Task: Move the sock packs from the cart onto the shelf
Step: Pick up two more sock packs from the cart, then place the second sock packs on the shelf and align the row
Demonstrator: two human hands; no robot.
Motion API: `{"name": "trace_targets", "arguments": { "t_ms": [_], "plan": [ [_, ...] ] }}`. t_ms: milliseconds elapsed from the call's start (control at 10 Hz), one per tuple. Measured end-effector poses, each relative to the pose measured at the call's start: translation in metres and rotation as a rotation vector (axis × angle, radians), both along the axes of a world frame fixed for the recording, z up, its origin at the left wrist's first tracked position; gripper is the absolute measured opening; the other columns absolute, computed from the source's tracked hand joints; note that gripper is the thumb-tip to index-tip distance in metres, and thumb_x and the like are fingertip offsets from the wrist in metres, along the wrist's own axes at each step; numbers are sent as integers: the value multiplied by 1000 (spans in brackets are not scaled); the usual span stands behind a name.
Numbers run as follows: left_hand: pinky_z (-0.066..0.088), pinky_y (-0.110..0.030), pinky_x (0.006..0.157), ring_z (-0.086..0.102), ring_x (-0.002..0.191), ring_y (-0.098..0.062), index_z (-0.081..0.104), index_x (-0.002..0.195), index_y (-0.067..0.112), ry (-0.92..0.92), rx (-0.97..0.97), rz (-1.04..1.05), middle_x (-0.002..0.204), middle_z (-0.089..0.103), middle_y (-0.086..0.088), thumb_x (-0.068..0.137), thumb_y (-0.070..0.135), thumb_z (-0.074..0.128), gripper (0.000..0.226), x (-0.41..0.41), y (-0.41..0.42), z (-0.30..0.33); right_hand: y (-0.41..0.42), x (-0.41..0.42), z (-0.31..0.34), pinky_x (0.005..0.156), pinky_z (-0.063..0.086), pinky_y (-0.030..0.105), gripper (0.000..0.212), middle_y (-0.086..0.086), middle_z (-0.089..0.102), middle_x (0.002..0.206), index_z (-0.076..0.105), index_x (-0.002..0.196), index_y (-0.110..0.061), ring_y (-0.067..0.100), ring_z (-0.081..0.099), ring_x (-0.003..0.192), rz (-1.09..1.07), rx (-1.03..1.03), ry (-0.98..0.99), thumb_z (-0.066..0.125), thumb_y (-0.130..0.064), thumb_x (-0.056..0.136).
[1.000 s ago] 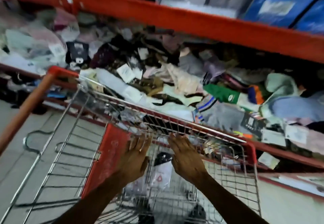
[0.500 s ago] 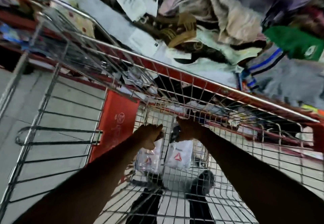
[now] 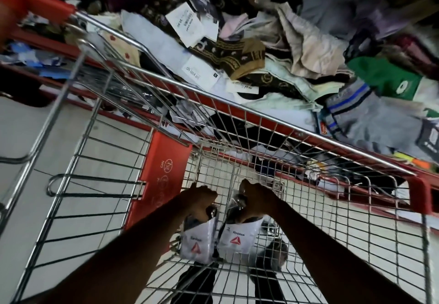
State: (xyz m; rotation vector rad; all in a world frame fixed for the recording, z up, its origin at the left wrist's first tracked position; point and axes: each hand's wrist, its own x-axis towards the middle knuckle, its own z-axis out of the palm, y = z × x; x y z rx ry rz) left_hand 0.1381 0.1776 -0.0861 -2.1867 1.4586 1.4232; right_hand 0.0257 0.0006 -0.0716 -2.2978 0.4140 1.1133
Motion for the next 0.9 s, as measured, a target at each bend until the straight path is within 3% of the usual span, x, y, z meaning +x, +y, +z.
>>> {"name": "trace_targets", "arguments": {
  "t_ms": [100, 200, 300, 400, 500, 600, 700, 900],
  "plan": [
    [43, -33, 70, 64, 96, -36, 51, 113, 1, 106, 41, 138, 95, 64, -15, 81, 23, 74, 46, -4, 4, 12, 1, -14, 12, 80, 50, 37, 91, 9, 63, 116, 42, 120, -14, 28, 60, 103, -37, 9, -63, 93, -48, 53],
    [46, -26, 65, 63, 75, -15, 54, 102, 10, 126, 16, 240, 81, 54, 1, 69, 33, 75, 45, -9, 7, 39, 2, -24, 28, 76, 47, 35, 92, 9, 64, 113, 43, 121, -15, 29, 60, 103, -76, -5, -126, 93, -49, 51],
    [43, -29, 74, 48, 74, -5, 45, 98, 44, 13, -58, 272, 93, 49, 9, 72, 27, 86, 52, -18, 11, 71, 0, -24, 61, 76, 47, 33, 83, 7, 66, 108, 48, 118, -17, 28, 63, 99, -108, -49, -203, 90, -48, 53],
    [32, -22, 65, 31, 62, 2, 36, 75, 43, 61, -116, 316, 74, 37, 17, 68, 23, 82, 51, -15, 8, 116, -7, -17, 117, 74, 43, 30, 68, 5, 65, 106, 54, 117, -20, 29, 63, 99, -134, -104, -284, 86, -43, 62],
    [51, -28, 69, 53, 73, -9, 53, 96, 41, -158, -297, 185, 91, 65, 3, 70, 41, 62, 28, -10, 10, 184, -23, -14, 188, 79, 53, 33, 69, -1, 71, 101, 55, 115, -22, 24, 68, 95, -108, -151, -469, 78, -52, 57],
    [53, -32, 87, 61, 102, -17, 57, 120, 34, -350, -439, 199, 111, 63, 7, 63, 54, 51, 61, -6, 4, 263, -40, -12, 266, 77, 54, 31, 66, -3, 74, 97, 53, 111, -29, 21, 70, 93, -88, -232, -646, 74, -56, 54],
    [55, -28, 79, 61, 100, -12, 61, 115, 31, -480, -566, 139, 106, 63, 9, 69, 40, 66, 48, -2, -13, 357, -55, -12, 352, 75, 53, 32, 65, -2, 74, 103, 52, 115, -29, 24, 68, 95, -87, -331, -774, 80, -47, 59],
    [50, -27, 88, 54, 120, -16, 48, 141, 28, -714, -669, 116, 131, 57, 6, 71, 43, 74, 76, 1, -41, 491, -76, -18, 491, 77, 52, 31, 76, -8, 71, 108, 55, 119, -37, 18, 66, 100, -163, -443, -1006, 87, -48, 51]
  ]
}}
